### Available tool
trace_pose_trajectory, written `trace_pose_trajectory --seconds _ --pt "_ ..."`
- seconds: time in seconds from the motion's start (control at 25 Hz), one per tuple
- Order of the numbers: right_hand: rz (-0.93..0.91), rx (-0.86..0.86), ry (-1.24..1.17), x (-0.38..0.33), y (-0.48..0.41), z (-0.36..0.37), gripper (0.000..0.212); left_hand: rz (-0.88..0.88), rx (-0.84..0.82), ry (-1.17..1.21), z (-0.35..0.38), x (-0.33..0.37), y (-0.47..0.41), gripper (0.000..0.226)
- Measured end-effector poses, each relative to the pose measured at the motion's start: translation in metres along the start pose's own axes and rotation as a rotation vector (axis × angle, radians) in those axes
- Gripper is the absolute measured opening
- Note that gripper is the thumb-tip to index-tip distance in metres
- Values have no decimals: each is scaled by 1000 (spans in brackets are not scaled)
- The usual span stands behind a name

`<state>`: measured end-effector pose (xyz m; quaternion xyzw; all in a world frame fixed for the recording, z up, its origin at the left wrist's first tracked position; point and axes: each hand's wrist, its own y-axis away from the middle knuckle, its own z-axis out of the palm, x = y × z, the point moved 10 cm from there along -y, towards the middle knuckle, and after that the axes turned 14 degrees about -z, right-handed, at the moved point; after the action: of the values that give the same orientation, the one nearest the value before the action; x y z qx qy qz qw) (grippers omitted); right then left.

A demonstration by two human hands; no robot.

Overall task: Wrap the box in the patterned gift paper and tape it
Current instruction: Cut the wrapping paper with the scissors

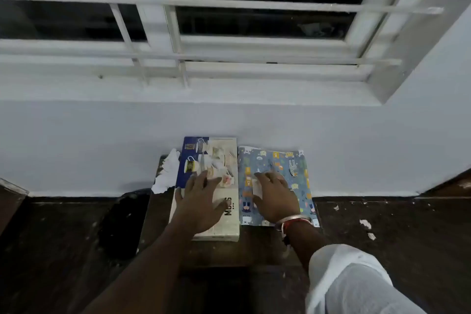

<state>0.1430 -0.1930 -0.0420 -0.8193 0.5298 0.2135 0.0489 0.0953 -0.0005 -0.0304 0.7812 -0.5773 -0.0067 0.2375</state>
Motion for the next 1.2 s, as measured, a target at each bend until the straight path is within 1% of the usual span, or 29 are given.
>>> trace_pose_trajectory --seconds 0.08,0.16,0.24,0.4,0.52,0.56,0.6,0.68,0.76,0.8,0.88,0.96,1.08,1.2 --pt "92 88 -17 22 5 11 53 -2 86 12 8 -4 0 71" --pt "138 98 18 43 5 28 50 16 187 -16 14 -8 0 72" --pt "132 112 85 53 7 42 45 34 249 -20 21 -10 4 72" --pt "93 206 126 53 23 36 45 41 285 47 21 -12 10 68" --pt "57 292 107 49 43 25 48 21 228 143 24 -15 26 67" --pt "52 332 67 49 50 22 47 16 215 149 24 -16 30 68" --pt "65 387 -28 52 57 19 45 10 221 133 24 -19 34 69" --pt "71 562 -263 54 66 7 41 -50 273 108 18 -31 36 70" --pt "-10 744 -411 40 71 -10 39 -141 318 173 12 -52 38 74" --pt "-71 783 -488 26 68 -14 38 -171 328 223 10 -62 38 78" --pt "-127 735 -697 -8 48 -8 38 -183 270 309 14 -75 33 87" --pt "-93 632 -813 -38 28 5 36 -158 191 356 23 -76 31 92" --pt "2 563 -740 -63 20 27 32 -153 200 364 27 -83 31 88" --pt "112 526 -675 -62 23 45 33 -157 162 337 28 -85 30 84"
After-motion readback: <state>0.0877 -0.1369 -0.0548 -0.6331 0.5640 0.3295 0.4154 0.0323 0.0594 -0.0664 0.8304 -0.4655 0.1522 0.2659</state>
